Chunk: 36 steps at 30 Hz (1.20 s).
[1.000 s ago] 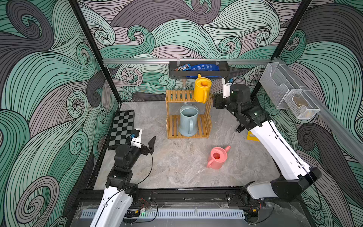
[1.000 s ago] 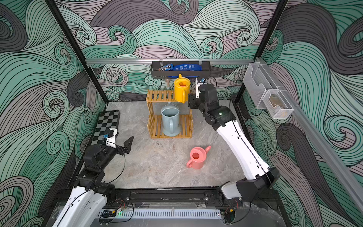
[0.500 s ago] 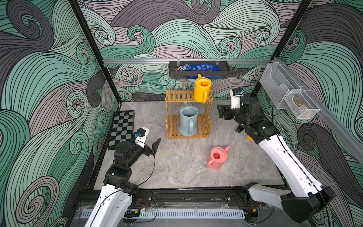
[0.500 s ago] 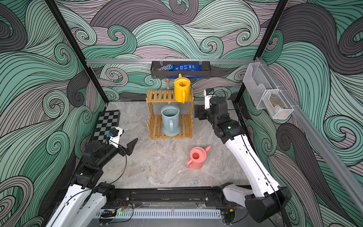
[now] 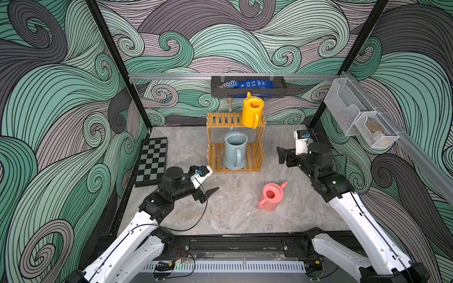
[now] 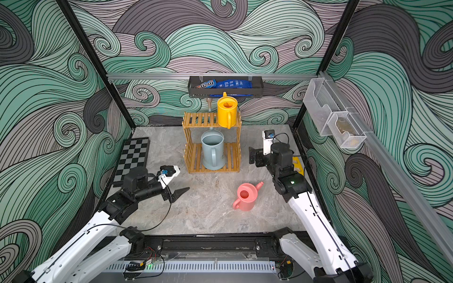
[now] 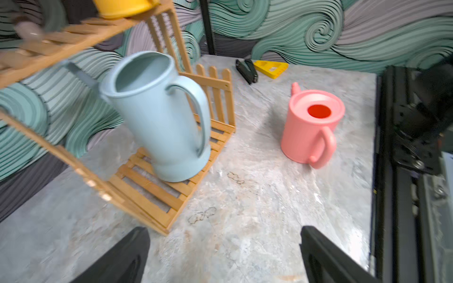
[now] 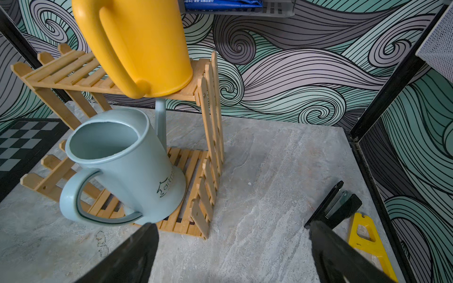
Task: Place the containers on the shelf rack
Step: Pick up the spray bottle from the center of the board.
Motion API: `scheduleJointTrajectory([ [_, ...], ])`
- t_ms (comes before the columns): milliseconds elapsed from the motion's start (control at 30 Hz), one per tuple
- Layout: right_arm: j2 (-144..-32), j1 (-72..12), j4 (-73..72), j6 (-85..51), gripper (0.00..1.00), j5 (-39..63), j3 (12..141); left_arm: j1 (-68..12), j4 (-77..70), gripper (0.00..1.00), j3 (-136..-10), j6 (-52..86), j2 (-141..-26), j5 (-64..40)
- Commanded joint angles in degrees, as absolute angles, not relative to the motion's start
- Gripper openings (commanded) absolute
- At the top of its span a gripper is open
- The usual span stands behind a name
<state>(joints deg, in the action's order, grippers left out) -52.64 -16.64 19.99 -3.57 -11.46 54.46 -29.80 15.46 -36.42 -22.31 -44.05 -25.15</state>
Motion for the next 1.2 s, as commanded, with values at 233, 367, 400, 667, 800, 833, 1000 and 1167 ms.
scheduleJointTrajectory([
  [233, -41.01, -16.29, 11.78, -1.83, 0.99, -12.93, 42.18, -43.66, 21.27, 0.99, -41.46, -40.69, -52.58, -27.14],
  [367, -36.06, -16.20, 10.08, -1.06, 0.99, -13.91, 38.19, -48.64, 18.51, 0.99, -41.03, -40.98, -55.90, -25.88],
  [400, -34.67, -16.25, 9.49, -0.93, 0.99, -14.21, 36.88, -49.48, 17.43, 0.99, -40.98, -40.28, -56.71, -25.72],
  [667, -20.81, -16.33, 3.90, 0.98, 0.99, -16.82, 26.91, -55.68, 7.09, 0.99, -38.40, -33.88, -61.74, -24.41],
  [800, -17.89, -16.35, 1.96, 2.32, 0.99, -18.20, 25.83, -58.74, 1.10, 0.99, -36.93, -30.72, -64.00, -22.21],
  [833, -17.92, -16.29, 2.11, 2.06, 0.99, -18.61, 25.66, -59.21, -0.29, 0.99, -36.98, -28.39, -64.79, -21.44],
  [1000, -16.85, -16.63, 0.36, 1.69, 0.99, -17.59, 24.35, -62.02, -7.92, 0.99, -36.02, -18.12, -68.15, -16.11],
  [1167, -16.05, -17.11, -0.17, 1.89, 0.99, -19.24, 23.59, -65.17, -11.02, 0.99, -37.09, -10.15, -72.20, -11.49],
])
